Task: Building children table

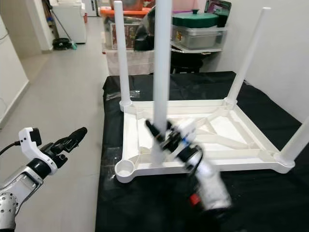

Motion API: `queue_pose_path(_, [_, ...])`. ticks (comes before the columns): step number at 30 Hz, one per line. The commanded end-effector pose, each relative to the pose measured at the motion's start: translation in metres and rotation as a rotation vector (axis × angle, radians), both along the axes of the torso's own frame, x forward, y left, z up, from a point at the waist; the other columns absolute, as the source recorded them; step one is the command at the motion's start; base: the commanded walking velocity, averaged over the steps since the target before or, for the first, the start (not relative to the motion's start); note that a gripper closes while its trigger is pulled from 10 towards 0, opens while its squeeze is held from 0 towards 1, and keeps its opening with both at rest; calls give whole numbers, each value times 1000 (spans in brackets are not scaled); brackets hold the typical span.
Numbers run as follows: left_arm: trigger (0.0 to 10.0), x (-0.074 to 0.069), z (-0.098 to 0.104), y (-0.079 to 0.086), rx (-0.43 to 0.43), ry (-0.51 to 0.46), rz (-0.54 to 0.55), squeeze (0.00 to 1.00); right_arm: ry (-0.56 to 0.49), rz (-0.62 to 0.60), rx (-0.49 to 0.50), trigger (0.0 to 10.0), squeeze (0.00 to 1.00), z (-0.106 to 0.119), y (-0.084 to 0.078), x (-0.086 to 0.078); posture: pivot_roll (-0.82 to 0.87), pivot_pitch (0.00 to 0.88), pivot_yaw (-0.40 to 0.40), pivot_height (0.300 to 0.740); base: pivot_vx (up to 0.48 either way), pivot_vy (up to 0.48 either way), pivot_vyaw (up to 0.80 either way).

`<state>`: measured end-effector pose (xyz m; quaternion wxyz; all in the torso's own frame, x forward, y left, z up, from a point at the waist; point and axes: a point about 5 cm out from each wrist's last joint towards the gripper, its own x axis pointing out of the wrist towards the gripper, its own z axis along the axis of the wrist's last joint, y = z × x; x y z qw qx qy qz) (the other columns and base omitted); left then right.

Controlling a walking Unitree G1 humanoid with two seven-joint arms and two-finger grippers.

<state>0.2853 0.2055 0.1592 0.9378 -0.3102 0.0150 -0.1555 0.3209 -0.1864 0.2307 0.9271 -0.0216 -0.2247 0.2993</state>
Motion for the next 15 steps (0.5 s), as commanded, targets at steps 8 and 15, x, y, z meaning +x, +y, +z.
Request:
queue_pose_path(8, [10000, 2, -3, -6, 22, -1, -49, 0, -78, 223, 284, 0, 0, 53, 20, -17, 54, 0, -4, 740, 0, 0, 0])
queue_pose_path(15, [10000, -4, 16, -25, 101, -128, -292, 0, 15, 206, 450, 0, 0, 39, 62, -7, 56, 0, -2, 740, 0, 0, 0])
